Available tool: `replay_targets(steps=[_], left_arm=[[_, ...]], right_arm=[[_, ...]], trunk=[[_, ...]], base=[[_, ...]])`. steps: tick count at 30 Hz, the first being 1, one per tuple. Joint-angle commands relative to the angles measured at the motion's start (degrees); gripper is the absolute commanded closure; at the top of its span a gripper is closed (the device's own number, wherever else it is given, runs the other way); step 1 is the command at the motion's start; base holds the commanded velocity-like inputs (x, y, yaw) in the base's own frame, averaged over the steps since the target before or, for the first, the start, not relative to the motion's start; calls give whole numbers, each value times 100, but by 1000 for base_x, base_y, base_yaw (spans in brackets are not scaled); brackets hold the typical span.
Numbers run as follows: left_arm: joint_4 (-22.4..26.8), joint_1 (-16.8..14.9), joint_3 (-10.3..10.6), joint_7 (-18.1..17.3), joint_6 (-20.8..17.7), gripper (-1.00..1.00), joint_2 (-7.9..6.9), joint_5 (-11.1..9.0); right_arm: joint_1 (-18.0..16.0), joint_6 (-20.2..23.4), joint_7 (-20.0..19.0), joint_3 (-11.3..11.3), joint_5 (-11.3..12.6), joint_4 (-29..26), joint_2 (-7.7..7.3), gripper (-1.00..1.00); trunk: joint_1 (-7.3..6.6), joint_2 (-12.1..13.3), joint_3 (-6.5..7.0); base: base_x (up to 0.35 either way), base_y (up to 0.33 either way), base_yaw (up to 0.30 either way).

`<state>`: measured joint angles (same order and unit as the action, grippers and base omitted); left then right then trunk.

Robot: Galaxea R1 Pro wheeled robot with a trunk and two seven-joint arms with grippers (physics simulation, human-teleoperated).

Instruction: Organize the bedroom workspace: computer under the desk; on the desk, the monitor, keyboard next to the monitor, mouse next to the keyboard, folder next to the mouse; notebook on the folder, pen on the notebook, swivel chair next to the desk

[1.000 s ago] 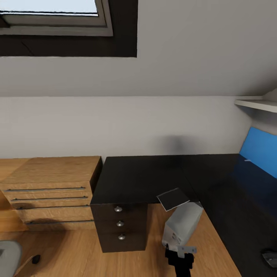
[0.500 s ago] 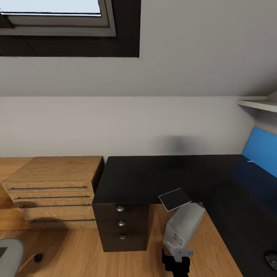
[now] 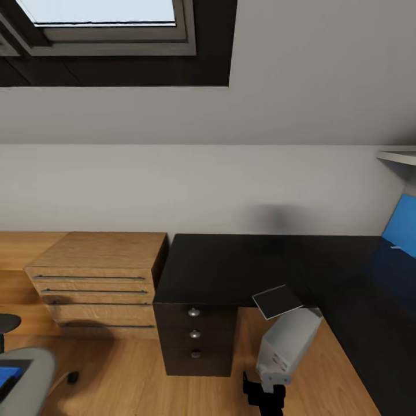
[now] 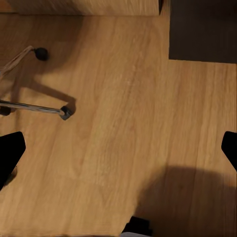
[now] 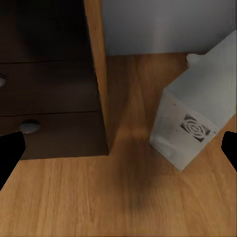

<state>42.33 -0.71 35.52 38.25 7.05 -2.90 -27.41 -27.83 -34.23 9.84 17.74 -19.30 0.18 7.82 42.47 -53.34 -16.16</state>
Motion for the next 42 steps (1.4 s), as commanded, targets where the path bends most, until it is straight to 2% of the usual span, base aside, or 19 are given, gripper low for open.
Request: replay_targets(steps=[1,11,23,29,42], left_arm=[[4,-8,43,33,35,-100,-8,-61],[3,-8,45,40,40,-100,-3,-57],[3,-8,52,36,42,-100,0,-47],[0,-8,52,35,42,-100,-1,-55],[-77,-8,52,33,51,-100,0,-57]], right_arm=[[-3,-25,44,28,-63,5,1,-100],[0,-53,44,28,-65,42,9,-100],[5,-124,50,28,-68,61,33,-100],[5,-344,67,28,-73,68,42,-100],[5,-380,78,28,-74,79,67,-100]], trunk=[[0,-6,-7],[0,-6,-7],[0,-6,-7],[0,-6,-7],[0,-6,-7]], base=[[-102,282,261],[-202,206,270],[-17,6,282],[0,0,286],[0,0,288]])
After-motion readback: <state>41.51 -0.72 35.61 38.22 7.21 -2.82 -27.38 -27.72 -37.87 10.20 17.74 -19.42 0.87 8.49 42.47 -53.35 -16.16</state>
